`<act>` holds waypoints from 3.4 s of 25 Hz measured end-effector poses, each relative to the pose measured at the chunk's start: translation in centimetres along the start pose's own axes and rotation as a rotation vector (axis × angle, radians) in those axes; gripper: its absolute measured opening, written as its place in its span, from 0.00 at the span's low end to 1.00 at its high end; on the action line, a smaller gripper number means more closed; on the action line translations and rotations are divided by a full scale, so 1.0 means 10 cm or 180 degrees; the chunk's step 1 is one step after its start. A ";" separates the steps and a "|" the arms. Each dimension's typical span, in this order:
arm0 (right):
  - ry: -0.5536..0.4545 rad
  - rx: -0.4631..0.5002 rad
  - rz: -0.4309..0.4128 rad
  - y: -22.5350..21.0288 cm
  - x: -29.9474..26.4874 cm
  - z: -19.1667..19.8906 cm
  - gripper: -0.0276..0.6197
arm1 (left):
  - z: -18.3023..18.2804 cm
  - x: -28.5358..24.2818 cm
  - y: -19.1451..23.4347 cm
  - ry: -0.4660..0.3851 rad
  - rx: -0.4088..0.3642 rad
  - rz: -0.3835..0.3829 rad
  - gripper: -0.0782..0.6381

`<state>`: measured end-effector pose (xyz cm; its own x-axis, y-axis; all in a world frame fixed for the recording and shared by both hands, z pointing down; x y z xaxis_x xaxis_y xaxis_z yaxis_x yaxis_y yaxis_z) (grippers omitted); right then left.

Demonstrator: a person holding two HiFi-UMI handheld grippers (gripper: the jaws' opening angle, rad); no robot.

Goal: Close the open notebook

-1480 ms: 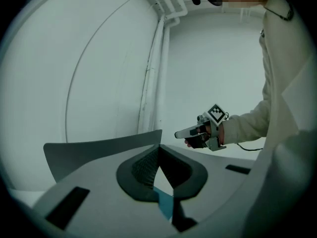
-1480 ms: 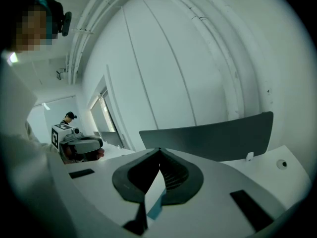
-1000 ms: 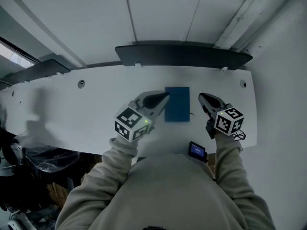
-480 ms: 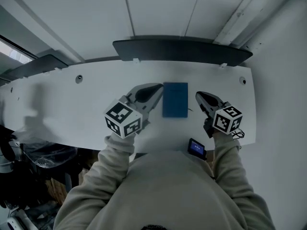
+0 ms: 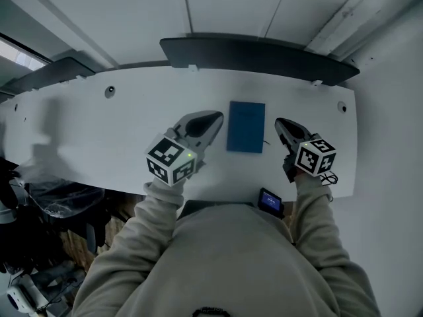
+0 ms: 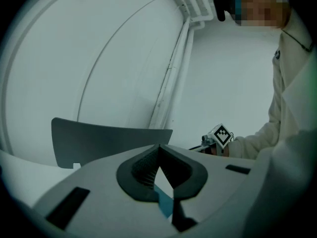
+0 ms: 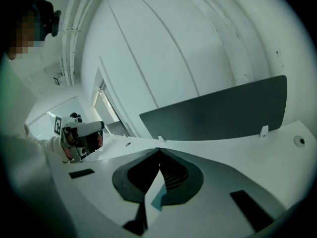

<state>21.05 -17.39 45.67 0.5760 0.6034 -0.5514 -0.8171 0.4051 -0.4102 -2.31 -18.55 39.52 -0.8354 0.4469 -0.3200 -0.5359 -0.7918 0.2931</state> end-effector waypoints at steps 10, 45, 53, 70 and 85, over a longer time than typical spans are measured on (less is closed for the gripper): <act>0.0258 -0.0453 0.0243 -0.53 -0.21 0.57 0.07 | 0.54 0.11 0.06 0.0196 0.0289 -0.0038 0.11; 0.1173 -0.1044 0.0051 -1.03 -1.11 1.72 0.30 | 0.88 0.41 0.74 0.0460 0.0626 -0.0543 0.11; 0.1225 -0.0965 0.0024 -1.05 -1.22 1.73 0.30 | 0.98 0.23 0.72 0.0518 0.0661 -0.0424 0.11; 0.1453 -0.0893 0.0131 -1.05 -1.22 1.74 0.30 | 1.20 0.13 0.63 0.0681 0.0648 -0.0365 0.11; 0.1310 -0.0760 0.0307 -0.95 -1.20 1.50 0.12 | 1.37 0.40 0.63 0.0749 0.0702 -0.0627 0.11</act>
<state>21.52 -18.16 67.03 0.4991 0.2893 -0.8168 -0.8665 0.1627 -0.4718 -10.71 -16.04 52.44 -0.6765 0.4534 -0.5803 -0.7183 -0.5800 0.3842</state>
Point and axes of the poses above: the fingertips, and each gripper's own axes: x backward along the fingers, y to its left, z out of its underside, the point moved 5 cm from there along x, backward along the fingers, and after that the axes turned 8 degrees about y, right-handed, at the moved point
